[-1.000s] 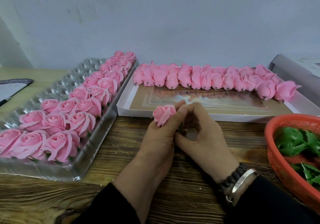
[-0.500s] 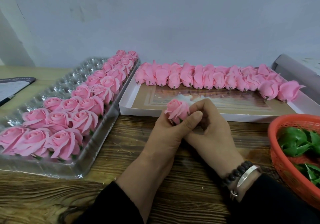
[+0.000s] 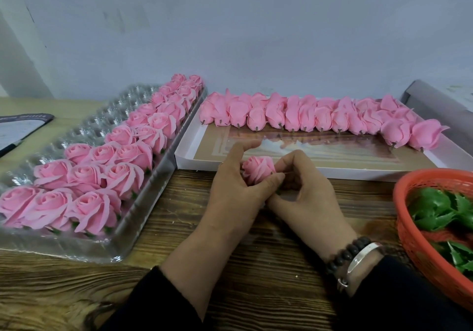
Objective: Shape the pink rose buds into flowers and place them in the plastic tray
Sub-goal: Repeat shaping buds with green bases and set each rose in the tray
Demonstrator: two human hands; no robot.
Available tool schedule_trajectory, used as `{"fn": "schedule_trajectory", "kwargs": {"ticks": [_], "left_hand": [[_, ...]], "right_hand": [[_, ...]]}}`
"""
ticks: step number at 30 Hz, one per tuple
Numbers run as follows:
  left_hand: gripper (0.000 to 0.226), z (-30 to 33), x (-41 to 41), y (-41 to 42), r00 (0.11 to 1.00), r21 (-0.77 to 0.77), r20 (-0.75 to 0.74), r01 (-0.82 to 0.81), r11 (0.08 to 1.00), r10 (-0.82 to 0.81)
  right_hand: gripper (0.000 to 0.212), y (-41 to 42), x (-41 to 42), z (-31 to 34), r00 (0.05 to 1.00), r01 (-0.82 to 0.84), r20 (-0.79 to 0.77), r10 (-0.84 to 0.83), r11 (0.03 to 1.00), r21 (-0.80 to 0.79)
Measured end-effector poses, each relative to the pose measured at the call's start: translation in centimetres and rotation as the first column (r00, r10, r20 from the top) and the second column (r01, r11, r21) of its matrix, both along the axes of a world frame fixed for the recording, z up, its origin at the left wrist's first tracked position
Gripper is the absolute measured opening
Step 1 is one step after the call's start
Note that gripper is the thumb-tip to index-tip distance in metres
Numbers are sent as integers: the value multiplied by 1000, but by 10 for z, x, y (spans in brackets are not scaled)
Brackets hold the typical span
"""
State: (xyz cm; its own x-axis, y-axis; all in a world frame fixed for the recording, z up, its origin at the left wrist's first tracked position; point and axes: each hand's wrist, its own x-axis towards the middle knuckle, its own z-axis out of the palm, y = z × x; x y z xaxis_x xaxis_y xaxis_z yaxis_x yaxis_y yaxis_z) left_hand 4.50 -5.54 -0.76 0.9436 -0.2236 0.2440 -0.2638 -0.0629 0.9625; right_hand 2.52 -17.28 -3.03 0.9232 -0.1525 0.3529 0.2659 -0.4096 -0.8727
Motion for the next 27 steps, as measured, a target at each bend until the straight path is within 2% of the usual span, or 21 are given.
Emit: {"fn": "schedule_trajectory", "kwargs": {"ticks": [5, 9, 17, 27], "left_hand": [[28, 2, 0, 4, 998, 102, 6, 54, 993, -55], [17, 4, 5, 10, 993, 139, -4, 118, 983, -119], [17, 7, 6, 18, 995, 251, 30, 80, 965, -90], [19, 10, 5, 18, 995, 267, 76, 40, 963, -62]], "right_hand": [[32, 0, 1, -1, 1000, -20, 4, 20, 1000, -15], [32, 1, 1, -1, 998, -63, -19, 63, 997, 33], [34, 2, 0, -3, 985, -158, -54, 161, 986, 59], [43, 0, -1, -4, 984, -178, 12, 178, 978, 109]]}}
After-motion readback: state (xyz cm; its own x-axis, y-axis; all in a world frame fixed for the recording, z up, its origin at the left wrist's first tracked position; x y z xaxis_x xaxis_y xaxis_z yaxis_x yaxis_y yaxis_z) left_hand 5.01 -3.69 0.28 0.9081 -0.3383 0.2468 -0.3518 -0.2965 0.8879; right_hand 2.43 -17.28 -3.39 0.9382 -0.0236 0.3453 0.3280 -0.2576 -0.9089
